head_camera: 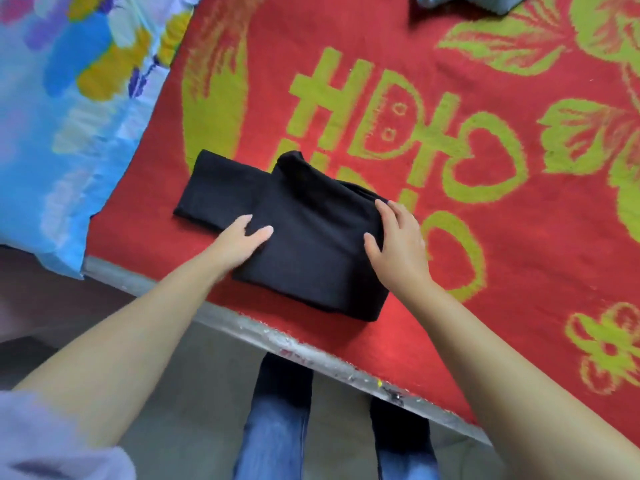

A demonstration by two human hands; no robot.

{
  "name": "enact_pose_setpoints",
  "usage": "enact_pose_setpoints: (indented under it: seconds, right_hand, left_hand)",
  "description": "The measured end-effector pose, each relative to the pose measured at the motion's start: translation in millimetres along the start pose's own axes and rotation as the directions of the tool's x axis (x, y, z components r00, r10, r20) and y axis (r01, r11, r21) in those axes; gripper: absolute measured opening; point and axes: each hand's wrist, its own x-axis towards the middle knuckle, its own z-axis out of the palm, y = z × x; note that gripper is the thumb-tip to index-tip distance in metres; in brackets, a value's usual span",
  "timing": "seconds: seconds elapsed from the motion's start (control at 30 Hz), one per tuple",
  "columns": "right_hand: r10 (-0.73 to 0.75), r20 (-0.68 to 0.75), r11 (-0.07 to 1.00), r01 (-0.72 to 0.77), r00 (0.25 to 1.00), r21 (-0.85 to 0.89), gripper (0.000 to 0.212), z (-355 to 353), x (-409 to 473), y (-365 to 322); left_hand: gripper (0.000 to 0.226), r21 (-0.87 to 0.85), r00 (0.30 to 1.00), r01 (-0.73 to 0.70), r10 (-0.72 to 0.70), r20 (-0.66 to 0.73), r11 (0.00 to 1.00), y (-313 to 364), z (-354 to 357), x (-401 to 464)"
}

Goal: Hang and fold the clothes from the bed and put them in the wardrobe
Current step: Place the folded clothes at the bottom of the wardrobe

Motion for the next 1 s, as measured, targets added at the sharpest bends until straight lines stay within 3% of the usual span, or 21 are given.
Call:
enact_pose_setpoints:
  seconds: [0.07,0.17,0.27,0.33,0.4,0.43,0.5,0.53,0.57,0.63,0.7,0.77,0.8,0.87,0.93,1.0]
  right_hand:
    - [-0.051,-0.002,0.993,0.05,0.999,-0.105,0.063,2.3,20.4,-1.0]
    - [0.023,0.236,0.959,0.045,0.972,-0.279,0.061,9.2,50.0,7.5]
    - [0.094,0.36,0.928,0.05,0.928,-0.37,0.055,17.3,62.1,16.5]
    - [0.094,0.229,0.947,-0.016,0.969,-0.32,0.059,16.3,61.0,17.8]
    - [0.255,0.023,0.965,-0.253,0.967,-0.064,0.068,9.1,52.2,23.7]
    - [0.413,0.038,0.898,-0.414,0.91,0.152,0.072,4.0,44.4,27.5]
    - [0.613,0.374,0.543,-0.715,0.696,0.441,0.066,-2.6,22.2,31.4]
    - [0.572,0.56,0.404,-0.8,0.599,0.444,0.053,-4.7,11.9,33.2]
    - [0.504,0.663,0.359,-0.833,0.553,0.422,0.038,-8.4,4.0,31.9]
    - [0.407,0.713,0.357,-0.818,0.571,0.451,0.024,-19.3,1.9,23.0]
    - [0.319,0.708,0.341,-0.773,0.63,0.535,0.023,-33.9,8.8,-0.7]
    - [0.232,0.682,0.342,-0.715,0.694,0.61,0.022,-50.3,18.3,-39.6]
    - [0.195,0.662,0.362,-0.68,0.724,0.637,0.02,-55.4,23.4,-63.3]
    - [0.131,0.621,0.409,-0.612,0.773,0.677,0.017,-57.2,32.4,-113.8]
    - [0.047,0.592,0.443,-0.548,0.805,0.71,0.016,-49.6,41.2,-164.8]
    - [-0.086,0.59,0.492,-0.481,0.803,0.726,0.018,-33.3,49.0,-208.5]
  left_hand:
    - [0.043,0.136,0.989,-0.096,0.111,-0.103,0.986,3.4,15.0,4.7]
    - [0.05,0.161,0.953,-0.186,0.218,-0.213,0.969,3.2,24.4,7.2]
    - [0.065,0.423,0.935,-0.039,0.182,-0.304,0.906,-2.7,26.7,2.5]
    - [0.071,0.618,0.889,-0.037,0.308,-0.338,0.785,-4.0,34.3,-11.2]
    - [0.072,0.684,0.839,-0.24,0.502,-0.21,0.689,1.9,55.3,-30.8]
    - [0.071,0.672,0.839,-0.327,0.531,-0.117,0.665,6.4,69.2,-39.7]
    - [0.065,0.563,0.93,-0.303,0.368,-0.002,0.769,18.2,94.8,-50.9]
    - [0.061,0.488,0.969,-0.219,0.248,0.006,0.845,24.3,103.0,-50.0]
    - [0.059,0.42,0.987,-0.146,0.158,0.006,0.896,30.4,107.0,-47.7]
    - [0.055,0.305,0.997,-0.074,0.074,0.011,0.949,40.5,103.8,-40.0]
    - [0.05,0.166,0.997,-0.064,0.055,0.059,0.984,46.9,82.5,-35.0]
    - [0.048,-0.179,0.986,-0.035,0.063,0.153,0.983,50.5,50.1,-36.1]
    - [0.051,-0.428,0.974,0.009,0.089,0.208,0.904,51.1,31.3,-38.9]
    - [0.065,-0.782,0.946,0.147,0.145,0.291,0.605,44.5,-11.4,-43.1]
    - [0.071,-0.926,0.943,0.18,0.209,0.258,0.333,32.4,-54.6,-46.4]
    - [0.073,-0.988,0.979,0.113,0.155,0.129,0.109,18.0,-95.4,-44.1]
